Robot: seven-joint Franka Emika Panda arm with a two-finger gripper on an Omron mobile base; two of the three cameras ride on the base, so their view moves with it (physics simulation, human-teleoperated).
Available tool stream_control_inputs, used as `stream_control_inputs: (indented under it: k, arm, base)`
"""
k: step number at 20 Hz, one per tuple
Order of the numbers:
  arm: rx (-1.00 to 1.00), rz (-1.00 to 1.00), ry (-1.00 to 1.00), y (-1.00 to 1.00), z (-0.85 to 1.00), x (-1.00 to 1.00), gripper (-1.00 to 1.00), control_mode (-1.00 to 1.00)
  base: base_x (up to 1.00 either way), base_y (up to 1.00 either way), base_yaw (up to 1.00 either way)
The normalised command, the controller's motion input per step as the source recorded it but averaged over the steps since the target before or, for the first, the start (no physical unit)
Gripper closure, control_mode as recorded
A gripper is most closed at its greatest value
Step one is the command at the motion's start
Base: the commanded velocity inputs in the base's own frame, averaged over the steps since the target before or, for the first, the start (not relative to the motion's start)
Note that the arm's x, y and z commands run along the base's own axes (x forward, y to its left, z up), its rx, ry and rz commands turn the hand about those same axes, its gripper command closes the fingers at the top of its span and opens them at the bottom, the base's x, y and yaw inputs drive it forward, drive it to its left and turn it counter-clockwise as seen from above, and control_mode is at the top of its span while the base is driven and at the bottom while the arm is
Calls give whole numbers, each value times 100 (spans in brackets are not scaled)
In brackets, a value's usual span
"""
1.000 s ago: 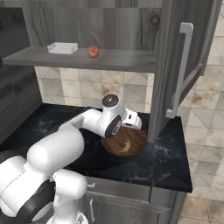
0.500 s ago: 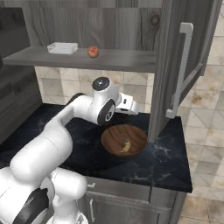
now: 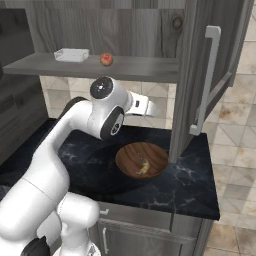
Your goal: Open the cabinet. Pick the peach and banana from the cabinet and place them into the bowl. Then close the cabinet.
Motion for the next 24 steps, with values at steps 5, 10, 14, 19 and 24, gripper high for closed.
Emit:
stream_control_inputs:
  k: [5, 10, 14, 19, 24]
  arm:
    - [-4, 0, -10, 32, 85, -7, -100, -100]
    - [-5, 0, -8, 42, 68, 0, -100, -100]
    - [0, 0, -6, 53, 32, 0, -100, -100]
    - [2, 4, -1, 60, 3, 2, -100, -100]
    - [6, 3, 0, 44, -1, 6, -100, -100]
  base:
    - [0, 0, 0]
    - [0, 0, 0]
    - [0, 0, 0]
    - [0, 0, 0]
    - [0, 0, 0]
